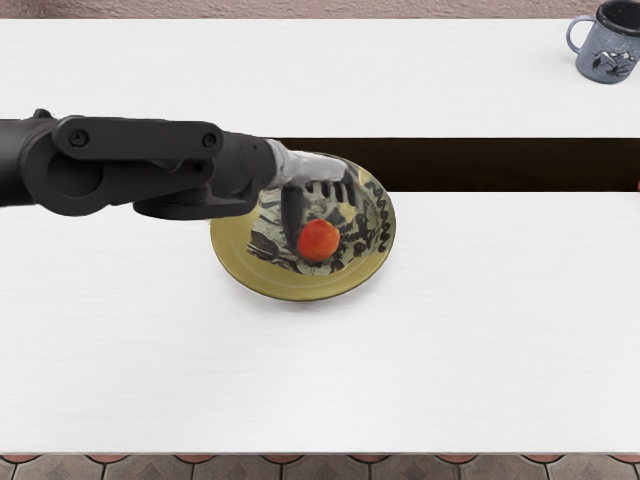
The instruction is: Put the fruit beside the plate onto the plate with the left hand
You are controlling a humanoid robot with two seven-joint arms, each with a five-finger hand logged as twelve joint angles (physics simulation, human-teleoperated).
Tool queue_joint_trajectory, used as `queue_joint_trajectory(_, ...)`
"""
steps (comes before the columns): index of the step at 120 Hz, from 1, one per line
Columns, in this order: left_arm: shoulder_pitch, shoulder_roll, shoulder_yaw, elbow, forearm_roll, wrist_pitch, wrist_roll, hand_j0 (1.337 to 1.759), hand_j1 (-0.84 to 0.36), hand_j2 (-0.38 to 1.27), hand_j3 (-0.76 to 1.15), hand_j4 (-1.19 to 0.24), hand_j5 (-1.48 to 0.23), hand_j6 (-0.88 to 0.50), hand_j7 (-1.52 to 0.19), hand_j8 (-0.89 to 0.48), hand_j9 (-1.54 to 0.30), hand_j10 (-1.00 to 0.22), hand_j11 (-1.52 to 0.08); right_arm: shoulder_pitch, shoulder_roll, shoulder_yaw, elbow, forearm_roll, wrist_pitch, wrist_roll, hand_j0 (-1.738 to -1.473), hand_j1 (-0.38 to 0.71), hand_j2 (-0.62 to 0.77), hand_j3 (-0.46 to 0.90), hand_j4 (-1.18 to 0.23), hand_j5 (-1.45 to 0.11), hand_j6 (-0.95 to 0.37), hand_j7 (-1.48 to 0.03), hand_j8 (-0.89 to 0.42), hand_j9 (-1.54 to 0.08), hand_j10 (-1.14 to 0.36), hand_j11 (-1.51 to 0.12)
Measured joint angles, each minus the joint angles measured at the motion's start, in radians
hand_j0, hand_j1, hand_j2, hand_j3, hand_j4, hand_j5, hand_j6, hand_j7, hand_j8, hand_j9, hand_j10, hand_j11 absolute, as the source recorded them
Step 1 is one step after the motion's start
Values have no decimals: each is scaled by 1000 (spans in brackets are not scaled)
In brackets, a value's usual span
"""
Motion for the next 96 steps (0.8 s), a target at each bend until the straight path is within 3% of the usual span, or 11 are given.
queue_joint_trajectory(14,2,112,-38,-2,-133,-16,-7,1657,5,78,0,-288,-400,-269,-396,-271,-395,-295,-395,0,0,0,0,0,0,0,-1658,-308,-7,0,-35,-45,-35,-45,-35,-45,-35,-45)
queue_joint_trajectory(19,44,168,-81,-2,-192,-47,-8,1658,13,73,0,-282,-387,-266,-384,-268,-383,-287,-383,0,0,0,0,0,0,0,-1658,-308,-7,0,-35,-45,-35,-45,-35,-45,-35,-45)
queue_joint_trajectory(44,172,334,-296,12,-547,-374,-10,1658,36,59,0,-262,-348,-257,-347,-257,-346,-264,-346,0,0,0,0,0,0,0,-1658,-307,-7,0,-35,-45,-35,-45,-35,-45,-35,-45)
queue_joint_trajectory(69,283,410,-359,202,-776,-495,-11,1658,44,53,0,-255,-334,-253,-333,-253,-333,-256,-333,0,0,0,0,0,0,0,-1658,-308,-7,0,-35,-45,-35,-45,-35,-45,-35,-45)
queue_joint_trajectory(96,372,446,-367,352,-842,-512,-11,1658,48,52,0,-251,-328,-251,-328,-251,-328,-251,-328,0,0,0,0,0,0,0,-1658,-307,-7,0,-35,-45,-35,-45,-35,-45,-35,-45)
